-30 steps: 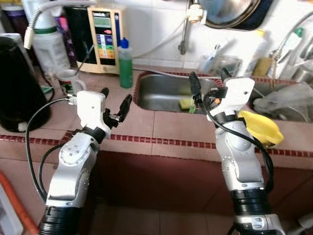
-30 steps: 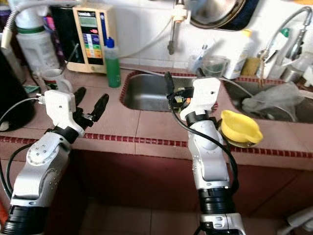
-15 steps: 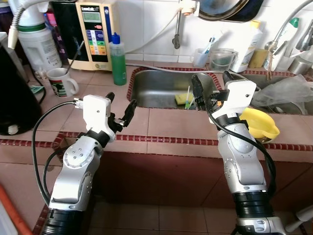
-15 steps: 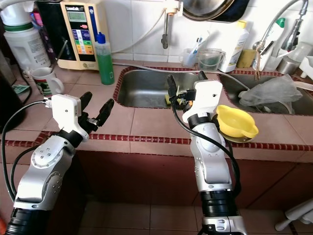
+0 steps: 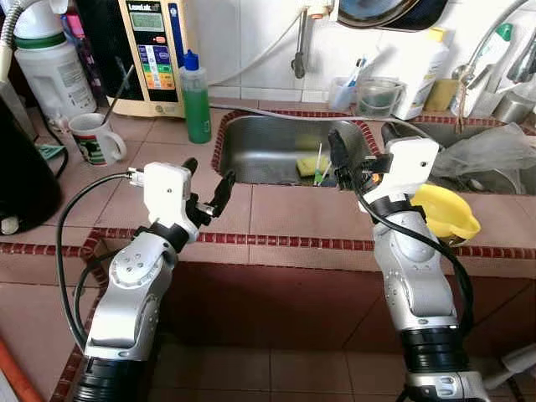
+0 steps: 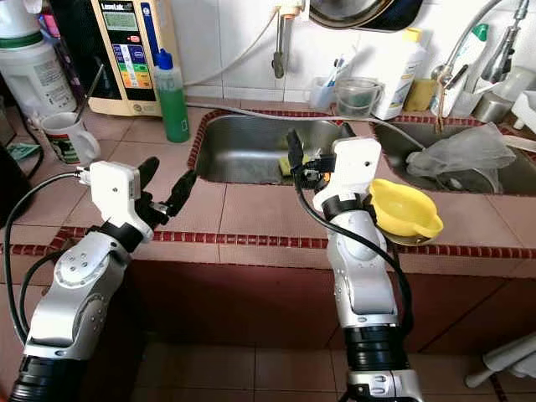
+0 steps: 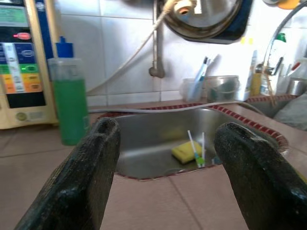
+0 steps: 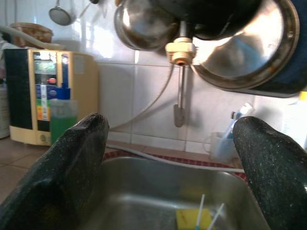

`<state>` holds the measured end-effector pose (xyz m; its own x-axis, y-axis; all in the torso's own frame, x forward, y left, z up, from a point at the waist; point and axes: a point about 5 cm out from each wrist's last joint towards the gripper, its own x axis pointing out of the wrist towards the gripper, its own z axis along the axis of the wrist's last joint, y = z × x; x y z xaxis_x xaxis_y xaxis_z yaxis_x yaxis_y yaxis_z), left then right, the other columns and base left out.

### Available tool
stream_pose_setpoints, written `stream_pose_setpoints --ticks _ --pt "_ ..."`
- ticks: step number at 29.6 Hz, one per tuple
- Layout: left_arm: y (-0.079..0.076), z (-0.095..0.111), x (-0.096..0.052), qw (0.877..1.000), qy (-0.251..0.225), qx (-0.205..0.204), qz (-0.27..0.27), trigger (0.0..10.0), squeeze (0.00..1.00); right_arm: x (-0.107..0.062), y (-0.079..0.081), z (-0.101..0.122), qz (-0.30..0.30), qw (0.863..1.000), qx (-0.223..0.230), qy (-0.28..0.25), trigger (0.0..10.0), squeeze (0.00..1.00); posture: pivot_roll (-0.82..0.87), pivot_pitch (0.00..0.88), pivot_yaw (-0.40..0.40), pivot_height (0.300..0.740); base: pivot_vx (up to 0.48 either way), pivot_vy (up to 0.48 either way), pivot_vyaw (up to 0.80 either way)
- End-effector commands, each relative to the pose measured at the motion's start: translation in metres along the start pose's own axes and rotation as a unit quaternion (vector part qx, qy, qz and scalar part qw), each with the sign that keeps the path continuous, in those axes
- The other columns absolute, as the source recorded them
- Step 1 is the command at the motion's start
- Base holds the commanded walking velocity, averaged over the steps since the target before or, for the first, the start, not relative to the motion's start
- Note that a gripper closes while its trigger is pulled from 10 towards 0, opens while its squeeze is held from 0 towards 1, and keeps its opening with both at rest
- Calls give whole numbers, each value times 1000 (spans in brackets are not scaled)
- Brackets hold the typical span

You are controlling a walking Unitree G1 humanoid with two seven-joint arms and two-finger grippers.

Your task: Kitchen organization

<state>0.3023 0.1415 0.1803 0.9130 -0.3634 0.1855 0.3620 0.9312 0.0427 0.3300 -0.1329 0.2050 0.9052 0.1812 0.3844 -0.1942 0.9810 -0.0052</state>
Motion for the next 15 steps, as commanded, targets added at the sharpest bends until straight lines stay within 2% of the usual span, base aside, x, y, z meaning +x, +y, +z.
stream_pose_setpoints --ticks 1,9,15 --pt "-1 4 0 1000 -5 8 -2 10000 0 2 -1 5 2 1000 -1 -7 10000 0 11 0 -40 740 0 0 0" --pt "-3 4 0 1000 -8 3 -1 10000 0 2 -1 5 2 1000 0 -7 10000 0 10 0 -40 740 0 0 0" --pt "-3 6 -1 1000 -19 -24 -2 10000 0 1 -1 4 0 1000 8 -5 10000 0 8 0 -40 740 0 0 0"
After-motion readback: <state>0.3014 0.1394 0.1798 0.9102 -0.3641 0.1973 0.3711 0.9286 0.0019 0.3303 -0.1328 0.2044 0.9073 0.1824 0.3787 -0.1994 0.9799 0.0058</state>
